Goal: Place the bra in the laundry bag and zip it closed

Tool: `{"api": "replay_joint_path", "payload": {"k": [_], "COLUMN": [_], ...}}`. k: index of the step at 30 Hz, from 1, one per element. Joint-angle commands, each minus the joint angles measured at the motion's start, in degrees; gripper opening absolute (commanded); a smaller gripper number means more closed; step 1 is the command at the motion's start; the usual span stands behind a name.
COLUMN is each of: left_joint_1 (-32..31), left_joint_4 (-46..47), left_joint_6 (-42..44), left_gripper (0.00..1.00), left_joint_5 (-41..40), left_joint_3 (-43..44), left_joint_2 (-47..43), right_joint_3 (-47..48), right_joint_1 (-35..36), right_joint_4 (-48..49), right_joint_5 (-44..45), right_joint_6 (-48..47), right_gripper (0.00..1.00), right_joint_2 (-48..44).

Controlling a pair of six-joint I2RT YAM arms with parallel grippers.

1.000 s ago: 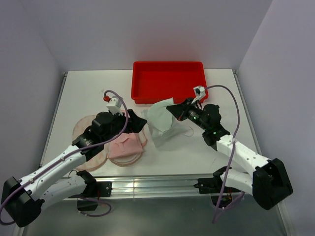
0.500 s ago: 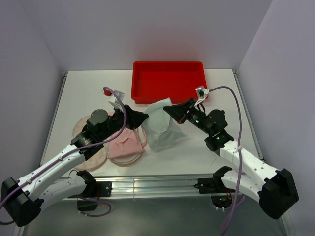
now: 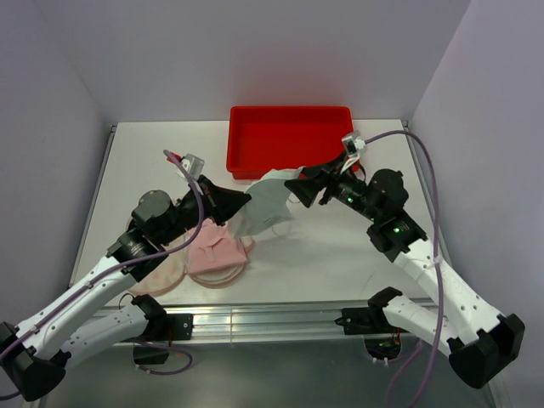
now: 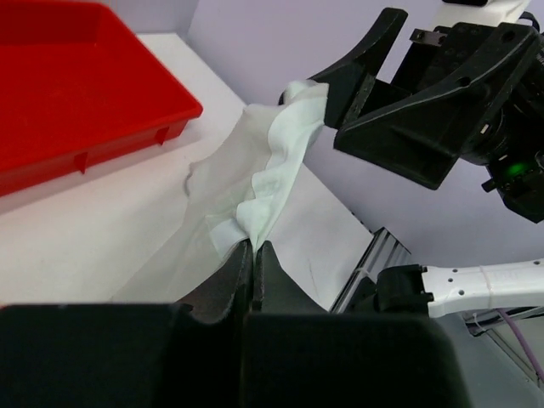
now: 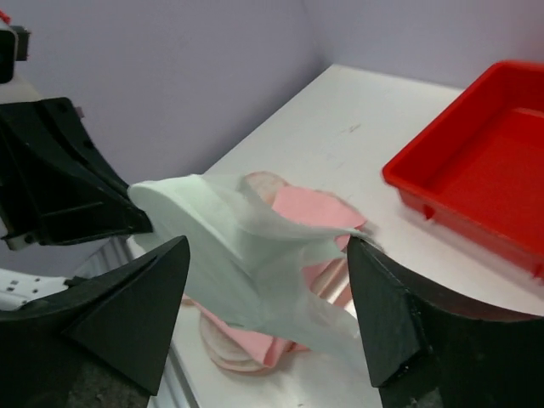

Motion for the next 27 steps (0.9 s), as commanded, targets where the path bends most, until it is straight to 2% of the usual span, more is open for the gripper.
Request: {"api": "replay_joint_path", "payload": {"k": [1, 3, 4, 10, 15, 17, 20, 27], "left_joint_1": [-0.14, -0.14, -0.14, -0.14, -0.14, -0.14, -0.14, -0.14], "left_joint_4": [-0.11, -0.73, -0.99, -2.84, -4.77, -5.04, -7.15, -5.83], "left_joint_6": [1.97, 1.97, 1.97, 2.76, 2.59, 1.8, 1.18, 1.26], "left_gripper": [0.0, 0.0, 0.0, 0.0, 0.0, 0.0, 0.0, 0.0], "left_joint_5": [1.96, 2.92, 3.36, 4.95, 3.37, 1.18, 2.03, 3.37], "left_joint_3": [3.7, 4.49, 4.84, 7.47, 8.71, 9.32, 10.55, 10.03], "left_joint_2": [-3.53, -4.32, -4.32, -4.15, -4.93, -5.29, -4.41, -4.32], "right_joint_3": [4.91, 6.31, 6.93, 12.47, 16.6, 16.08, 12.74, 16.6], "right_joint_1": [-1.9, -1.9, -1.9, -1.9, -2.08, -2.17, -2.17, 1.08], "right_joint_4": [-10.07, -10.52, -10.52, -11.14, -16.23, -14.93, -6.59, -3.93], "right_joint_5": [1.59, 1.69, -1.01, -13.86, -7.37, -10.25, -16.85, -25.73], "right_joint_6": [-7.43, -9.54, -9.98, -11.22, -14.03, -13.51, -10.36, -6.3], "right_gripper": [0.83, 0.9, 0.91, 0.92, 0.93, 0.94, 0.97, 0.97], "right_joint_2": [-4.96, -5.49, -5.14, -1.98, -3.72, -5.74, -7.07, 2.67]}}
